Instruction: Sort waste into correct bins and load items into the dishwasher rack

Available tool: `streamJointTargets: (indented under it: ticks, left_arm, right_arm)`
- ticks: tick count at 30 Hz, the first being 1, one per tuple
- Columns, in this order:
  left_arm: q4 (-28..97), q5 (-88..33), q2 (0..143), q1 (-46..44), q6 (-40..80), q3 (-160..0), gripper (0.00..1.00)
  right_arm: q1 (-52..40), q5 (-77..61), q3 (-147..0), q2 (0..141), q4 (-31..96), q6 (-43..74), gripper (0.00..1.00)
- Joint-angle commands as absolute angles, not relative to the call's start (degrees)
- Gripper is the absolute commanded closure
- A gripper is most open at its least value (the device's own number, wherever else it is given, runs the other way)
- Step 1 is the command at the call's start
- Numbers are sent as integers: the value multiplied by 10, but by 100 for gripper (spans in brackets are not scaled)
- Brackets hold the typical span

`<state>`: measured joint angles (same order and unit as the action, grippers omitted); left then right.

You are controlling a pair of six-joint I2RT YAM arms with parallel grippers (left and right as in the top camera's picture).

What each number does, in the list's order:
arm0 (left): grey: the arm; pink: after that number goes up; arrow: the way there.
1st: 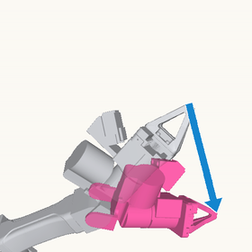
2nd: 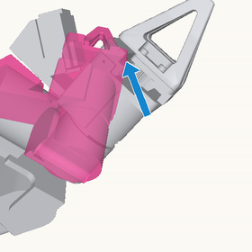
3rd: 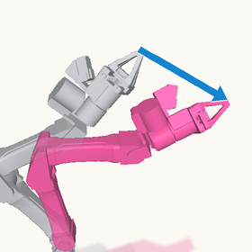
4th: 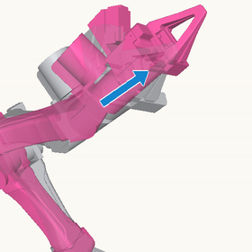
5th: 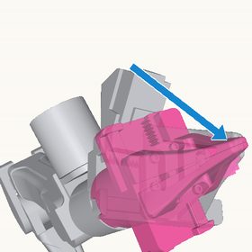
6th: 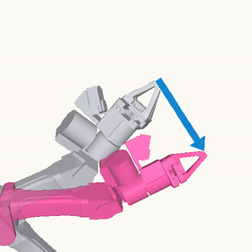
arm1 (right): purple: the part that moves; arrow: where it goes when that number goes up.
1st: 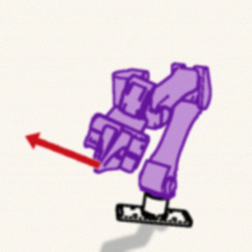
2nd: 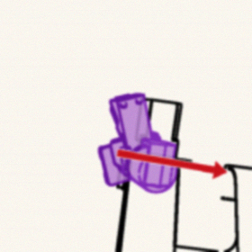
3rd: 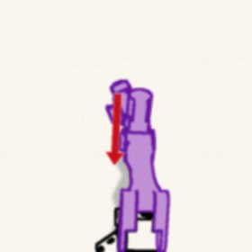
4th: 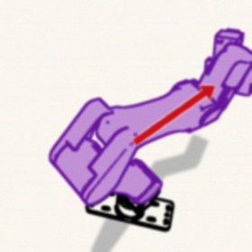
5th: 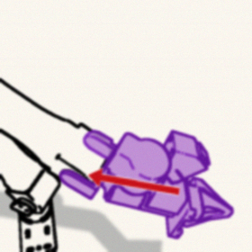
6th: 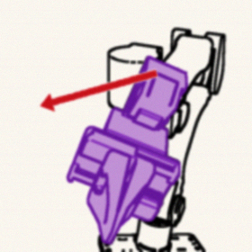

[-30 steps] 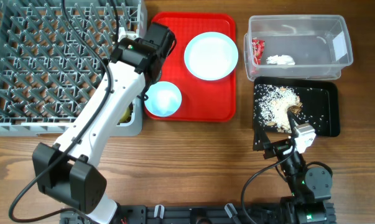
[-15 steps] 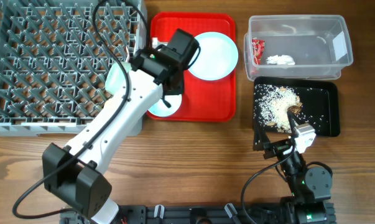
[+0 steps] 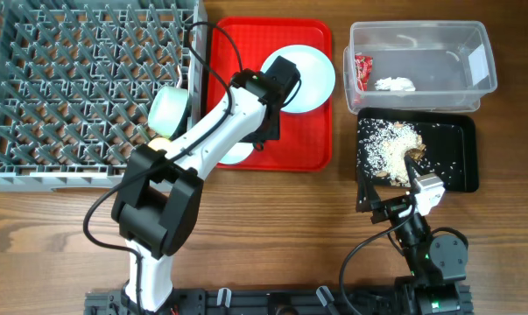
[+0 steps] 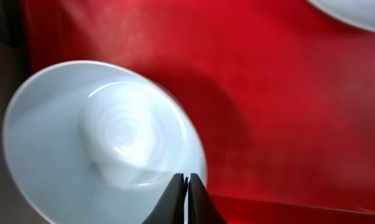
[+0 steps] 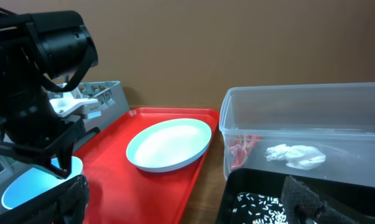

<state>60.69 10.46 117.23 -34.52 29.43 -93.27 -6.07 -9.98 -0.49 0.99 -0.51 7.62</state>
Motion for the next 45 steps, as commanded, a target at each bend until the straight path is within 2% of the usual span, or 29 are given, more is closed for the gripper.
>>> streamJointTargets:
  ticks: [1, 6, 11, 17, 21, 25, 30, 41, 45]
  left_arm:
    - [588, 44, 1172, -356, 292, -938, 96]
    - [605, 106, 1173, -365, 324, -938, 96]
    - [597, 100, 1173, -366, 303, -938, 95]
    - [599, 115, 1162, -366, 302, -946, 80]
    - [606, 123, 1140, -365, 303, -953, 77]
    - [626, 162, 1143, -365, 303, -948, 96]
    - [615, 194, 1156, -356, 307, -915, 96]
    - [523, 70, 1185, -368, 302, -895, 96]
    - [490, 13, 1185, -381, 251, -906, 96]
  right_arm:
    - [-59, -88, -3, 4, -7, 71, 0]
    - [-59, -88, -3, 4, -7, 71, 0]
    - [-59, -88, -3, 4, -7, 71, 0]
    - [-59, -88, -3, 4, -7, 71, 0]
    - [-59, -88, -3, 4, -7, 71, 0]
    - [-59, -88, -3, 4, -7, 71, 0]
    - [-59, -88, -3, 4, -7, 71, 0]
    - [-59, -88, -3, 4, -6, 71, 0]
    - [-59, -88, -3, 4, -7, 71, 0]
